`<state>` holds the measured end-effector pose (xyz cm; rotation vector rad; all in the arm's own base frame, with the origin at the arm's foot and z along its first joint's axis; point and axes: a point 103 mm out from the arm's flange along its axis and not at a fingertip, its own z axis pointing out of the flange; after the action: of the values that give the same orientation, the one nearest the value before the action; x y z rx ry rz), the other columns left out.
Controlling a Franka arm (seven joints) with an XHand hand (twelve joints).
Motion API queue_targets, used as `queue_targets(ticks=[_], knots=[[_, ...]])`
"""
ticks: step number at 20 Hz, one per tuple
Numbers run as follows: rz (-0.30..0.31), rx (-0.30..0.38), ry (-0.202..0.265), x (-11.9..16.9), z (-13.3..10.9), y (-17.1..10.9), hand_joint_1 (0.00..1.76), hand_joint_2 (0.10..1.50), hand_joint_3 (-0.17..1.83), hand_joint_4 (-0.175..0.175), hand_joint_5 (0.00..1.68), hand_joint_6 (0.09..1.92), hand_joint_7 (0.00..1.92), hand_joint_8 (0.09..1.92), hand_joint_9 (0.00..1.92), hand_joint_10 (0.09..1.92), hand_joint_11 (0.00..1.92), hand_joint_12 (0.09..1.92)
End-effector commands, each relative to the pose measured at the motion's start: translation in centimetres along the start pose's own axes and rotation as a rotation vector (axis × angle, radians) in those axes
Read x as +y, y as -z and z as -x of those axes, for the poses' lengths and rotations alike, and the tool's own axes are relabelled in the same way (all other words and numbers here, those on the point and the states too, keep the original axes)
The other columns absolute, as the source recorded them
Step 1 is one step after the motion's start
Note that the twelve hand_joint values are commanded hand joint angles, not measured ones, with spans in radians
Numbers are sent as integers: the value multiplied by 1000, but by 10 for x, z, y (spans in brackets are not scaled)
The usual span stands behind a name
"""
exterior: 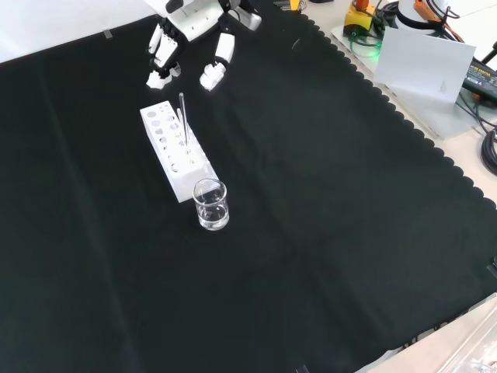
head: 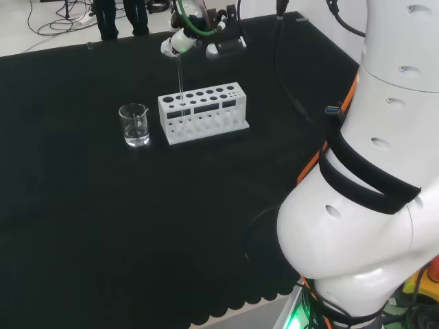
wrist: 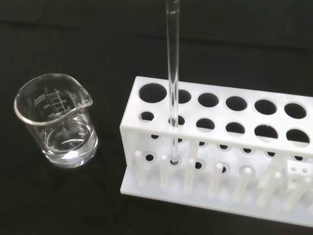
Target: Take the glass rod from the white test tube rack.
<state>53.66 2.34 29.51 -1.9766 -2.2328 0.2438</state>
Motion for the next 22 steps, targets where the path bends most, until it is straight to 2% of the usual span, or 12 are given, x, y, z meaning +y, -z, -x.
queue_targets(ticks=[1,8,15,22], knots=[[28,-27,21,5,-7,-8,553,943,404,-149,492,183,637,822,1002,768,746,1237],[23,-57,27,10,-11,-16,583,932,421,-155,411,632,767,879,1069,851,869,1212],[22,-55,39,17,-9,-23,604,921,430,-149,437,775,778,926,1137,946,980,1205],[23,-76,46,23,-1,-27,641,910,443,-152,494,841,776,981,1248,1028,1226,1173]])
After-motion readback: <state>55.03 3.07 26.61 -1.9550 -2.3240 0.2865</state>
